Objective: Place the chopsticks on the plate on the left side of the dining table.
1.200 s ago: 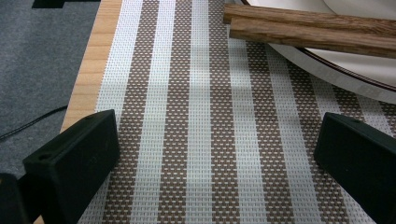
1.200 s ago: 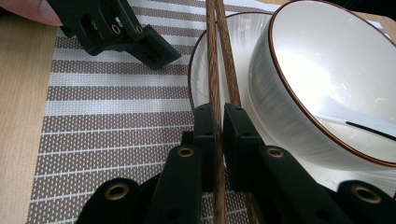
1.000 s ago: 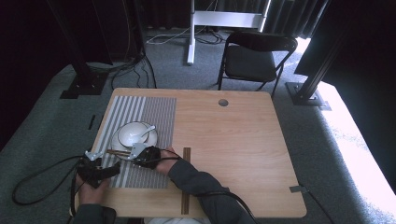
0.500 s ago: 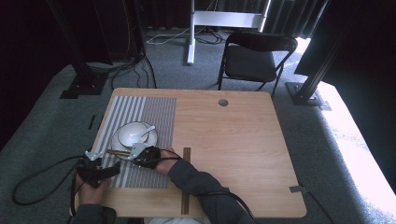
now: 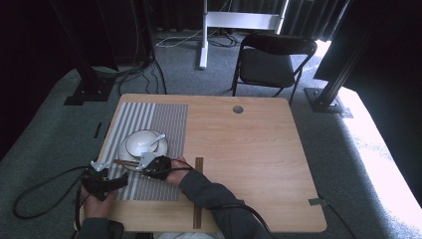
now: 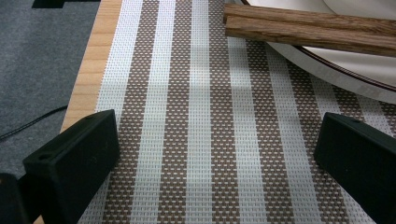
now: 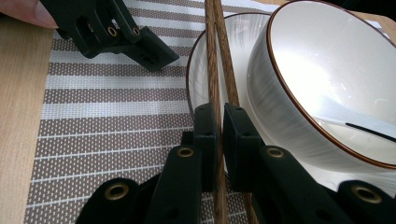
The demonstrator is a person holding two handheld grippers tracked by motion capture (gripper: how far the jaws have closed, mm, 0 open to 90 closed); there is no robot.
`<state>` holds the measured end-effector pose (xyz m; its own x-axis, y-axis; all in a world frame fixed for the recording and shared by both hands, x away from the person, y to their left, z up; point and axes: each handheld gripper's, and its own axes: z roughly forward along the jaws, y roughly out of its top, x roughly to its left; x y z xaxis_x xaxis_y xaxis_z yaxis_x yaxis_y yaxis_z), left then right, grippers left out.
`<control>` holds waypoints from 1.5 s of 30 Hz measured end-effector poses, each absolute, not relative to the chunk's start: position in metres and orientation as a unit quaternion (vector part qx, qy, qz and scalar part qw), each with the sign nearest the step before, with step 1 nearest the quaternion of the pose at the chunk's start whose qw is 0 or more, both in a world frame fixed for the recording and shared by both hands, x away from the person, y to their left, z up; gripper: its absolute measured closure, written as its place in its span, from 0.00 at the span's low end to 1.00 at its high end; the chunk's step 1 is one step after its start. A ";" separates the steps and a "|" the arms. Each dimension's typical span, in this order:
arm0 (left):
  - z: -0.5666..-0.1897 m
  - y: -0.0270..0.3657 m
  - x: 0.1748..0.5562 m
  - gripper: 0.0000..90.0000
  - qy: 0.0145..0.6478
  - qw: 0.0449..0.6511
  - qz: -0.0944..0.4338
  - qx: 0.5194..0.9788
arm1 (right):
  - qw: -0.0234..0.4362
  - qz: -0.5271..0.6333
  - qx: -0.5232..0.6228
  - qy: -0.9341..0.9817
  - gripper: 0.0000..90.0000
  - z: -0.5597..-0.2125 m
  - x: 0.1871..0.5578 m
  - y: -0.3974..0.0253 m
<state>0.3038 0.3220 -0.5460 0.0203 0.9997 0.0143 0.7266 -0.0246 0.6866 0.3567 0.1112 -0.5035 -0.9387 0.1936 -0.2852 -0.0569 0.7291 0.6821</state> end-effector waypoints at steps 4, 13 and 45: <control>-0.546 0.322 0.304 0.00 0.648 0.259 0.263 0.666 | 0.171 0.366 0.038 0.914 0.93 -0.503 0.357 0.111; -0.546 0.322 0.304 0.00 0.648 0.259 0.264 0.665 | 0.173 0.367 0.038 0.913 0.93 -0.503 0.357 0.113; -0.546 0.322 0.304 0.00 0.649 0.260 0.263 0.665 | 0.177 0.355 0.023 0.918 0.94 -0.503 0.355 0.112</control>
<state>0.3037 0.3218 -0.5460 0.0184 0.9998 0.0120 0.7268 -0.0216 0.6865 0.3554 0.1124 -0.5028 -0.9360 0.1689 -0.3088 -0.0829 0.7468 0.6599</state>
